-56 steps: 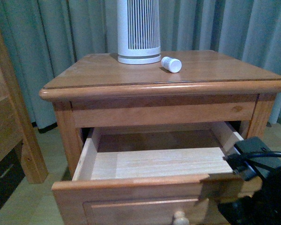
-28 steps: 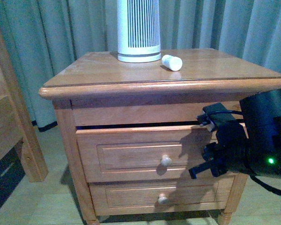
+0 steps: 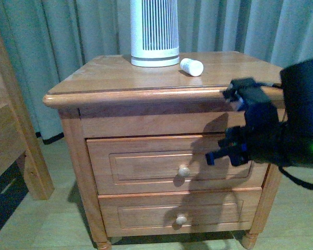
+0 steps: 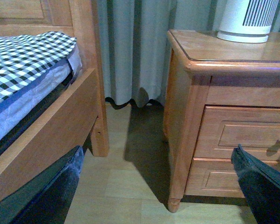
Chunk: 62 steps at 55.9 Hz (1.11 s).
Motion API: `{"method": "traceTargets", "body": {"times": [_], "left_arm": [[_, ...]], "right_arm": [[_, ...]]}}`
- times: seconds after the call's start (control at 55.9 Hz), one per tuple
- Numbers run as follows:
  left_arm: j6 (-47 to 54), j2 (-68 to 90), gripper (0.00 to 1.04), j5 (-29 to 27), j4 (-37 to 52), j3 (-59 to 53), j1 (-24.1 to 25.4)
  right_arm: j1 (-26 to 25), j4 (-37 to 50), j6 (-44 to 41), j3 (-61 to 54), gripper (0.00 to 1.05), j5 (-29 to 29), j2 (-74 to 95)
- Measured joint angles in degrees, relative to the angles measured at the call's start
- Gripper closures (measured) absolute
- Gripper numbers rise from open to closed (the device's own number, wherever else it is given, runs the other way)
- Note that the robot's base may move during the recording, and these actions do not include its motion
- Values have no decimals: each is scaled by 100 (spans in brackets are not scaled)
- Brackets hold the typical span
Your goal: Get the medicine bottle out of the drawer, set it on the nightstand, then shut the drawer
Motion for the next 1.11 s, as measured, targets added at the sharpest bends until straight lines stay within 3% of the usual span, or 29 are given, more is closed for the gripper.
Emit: {"method": "traceTargets", "body": {"times": [0.322,0.501,0.608,0.68,0.751,0.93,1.109], "left_arm": [[0,0,7,-2,0,0,0],[0,0,7,0,0,0,0],[0,0,7,-2,0,0,0],[0,0,7,-2,0,0,0],[0,0,7,0,0,0,0],[0,0,7,-2,0,0,0],[0,0,7,0,0,0,0]], "right_arm": [[-190,-588,1250,-1443,102,-614,-3106],[-422,-1353,1572,-2350,72,-719,-5528],[-382,-2006,844,-3001,90,970,-7171],[-841,-2618,586,-3467,102,844,-8229],[-1078,-3530,409,-4006,102,802,-9702],[-1099,-3399,299,-4992,102,767,-10852],[-1099,-3366,286,-5095,102,767,-10970]]}}
